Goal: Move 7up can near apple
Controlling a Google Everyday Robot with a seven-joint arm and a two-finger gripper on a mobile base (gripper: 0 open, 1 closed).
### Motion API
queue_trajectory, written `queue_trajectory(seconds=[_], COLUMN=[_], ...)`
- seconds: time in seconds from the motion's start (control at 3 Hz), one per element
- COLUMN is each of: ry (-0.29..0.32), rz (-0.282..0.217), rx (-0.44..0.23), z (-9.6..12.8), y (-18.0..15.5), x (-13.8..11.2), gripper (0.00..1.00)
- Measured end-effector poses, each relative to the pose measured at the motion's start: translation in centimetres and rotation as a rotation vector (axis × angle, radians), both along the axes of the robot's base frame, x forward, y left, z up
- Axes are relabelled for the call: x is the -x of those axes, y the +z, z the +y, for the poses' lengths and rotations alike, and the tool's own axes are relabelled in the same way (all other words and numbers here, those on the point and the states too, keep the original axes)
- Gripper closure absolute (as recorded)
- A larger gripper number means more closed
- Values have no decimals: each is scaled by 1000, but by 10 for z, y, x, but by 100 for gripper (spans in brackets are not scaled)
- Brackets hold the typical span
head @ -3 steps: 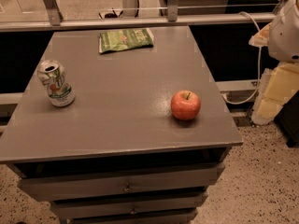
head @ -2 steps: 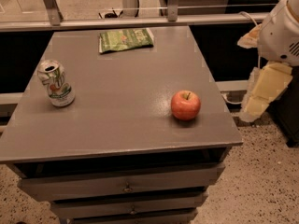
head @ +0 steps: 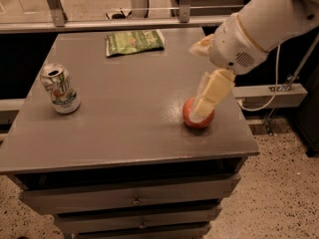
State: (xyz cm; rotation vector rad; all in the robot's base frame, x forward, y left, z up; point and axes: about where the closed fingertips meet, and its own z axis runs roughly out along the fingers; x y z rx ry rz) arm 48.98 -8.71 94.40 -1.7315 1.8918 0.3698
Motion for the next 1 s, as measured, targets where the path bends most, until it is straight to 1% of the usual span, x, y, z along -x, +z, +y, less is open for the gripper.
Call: queue_trajectory(seconds=[0.33, 0.67, 1.0], ry=[84, 85, 106], rz=[-3, -3, -10], rx=[-158, -158, -201], z=[67, 67, 82], y=[0, 0, 1], x=[-11, -11, -18], gripper=[0, 0, 0])
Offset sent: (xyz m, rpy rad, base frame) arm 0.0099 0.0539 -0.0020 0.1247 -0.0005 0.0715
